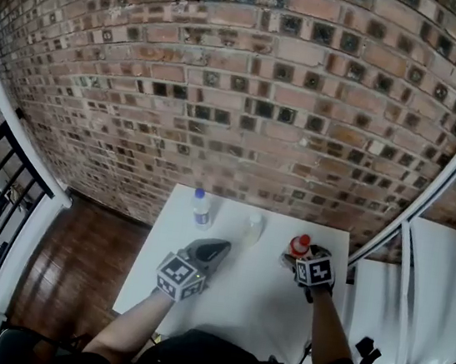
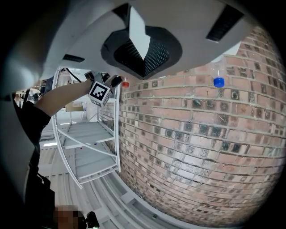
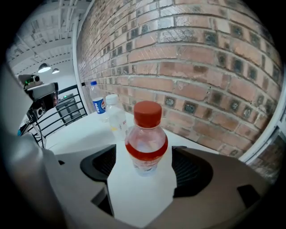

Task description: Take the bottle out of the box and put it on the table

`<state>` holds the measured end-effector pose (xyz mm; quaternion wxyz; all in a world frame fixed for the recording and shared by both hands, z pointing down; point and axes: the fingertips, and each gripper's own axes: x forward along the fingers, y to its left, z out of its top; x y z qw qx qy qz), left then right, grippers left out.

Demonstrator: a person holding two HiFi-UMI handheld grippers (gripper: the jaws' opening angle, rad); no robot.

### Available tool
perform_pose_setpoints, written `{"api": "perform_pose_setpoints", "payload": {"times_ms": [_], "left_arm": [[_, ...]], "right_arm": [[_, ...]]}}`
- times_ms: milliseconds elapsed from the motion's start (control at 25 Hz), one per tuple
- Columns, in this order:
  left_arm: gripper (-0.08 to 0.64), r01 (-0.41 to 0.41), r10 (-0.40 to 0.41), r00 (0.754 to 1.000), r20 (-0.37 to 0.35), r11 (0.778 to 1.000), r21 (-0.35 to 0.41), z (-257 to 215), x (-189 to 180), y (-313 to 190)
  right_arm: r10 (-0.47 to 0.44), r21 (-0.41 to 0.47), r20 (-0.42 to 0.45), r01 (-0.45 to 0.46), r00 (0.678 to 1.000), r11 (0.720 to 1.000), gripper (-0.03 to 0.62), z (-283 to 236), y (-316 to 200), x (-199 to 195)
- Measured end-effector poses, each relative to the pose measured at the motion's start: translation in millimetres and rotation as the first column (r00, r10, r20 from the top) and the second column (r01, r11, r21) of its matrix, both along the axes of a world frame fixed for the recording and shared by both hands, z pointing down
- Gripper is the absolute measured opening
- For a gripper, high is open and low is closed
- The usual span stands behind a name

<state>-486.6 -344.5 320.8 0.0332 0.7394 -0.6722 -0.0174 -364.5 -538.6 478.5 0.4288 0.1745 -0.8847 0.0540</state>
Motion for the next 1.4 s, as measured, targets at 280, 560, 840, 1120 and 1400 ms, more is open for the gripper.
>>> {"api": "perform_pose_setpoints", "payload": {"times_ms": [280, 560, 840, 1120, 1400], "left_arm": [[0.002, -0.038, 0.037, 0.999, 0.036, 0.999, 0.033, -20.3, 3.9, 28.2], [0.002, -0.078, 0.074, 0.996, 0.048, 0.993, 0.084, -39.4, 19.3, 74.9], [0.002, -0.085, 0.082, 0.996, 0.029, 0.986, 0.141, -44.0, 24.4, 145.2], [0.002, -0.081, 0.083, 0.996, -0.009, 0.987, 0.136, -33.0, 26.0, 216.5], [0.002, -0.032, 0.030, 0.999, 0.015, 0.989, 0.144, -42.4, 23.3, 272.9]], "right_arm": [[0.077, 0.105, 0.143, -0.092, 0.987, 0.990, 0.365, -59.4, 30.5, 25.9], [0.162, 0.212, 0.306, -0.233, 0.938, 0.949, 0.085, -111.0, 79.6, 70.0], [0.216, 0.245, 0.574, -0.417, 0.790, 0.875, 0.000, -166.2, 155.1, 116.3], [0.259, 0.218, 0.590, -0.460, 0.765, 0.861, 0.000, -171.8, 233.3, 132.7], [0.244, 0.136, 0.690, -0.454, 0.681, 0.881, 0.000, -193.5, 282.8, 138.6]]}}
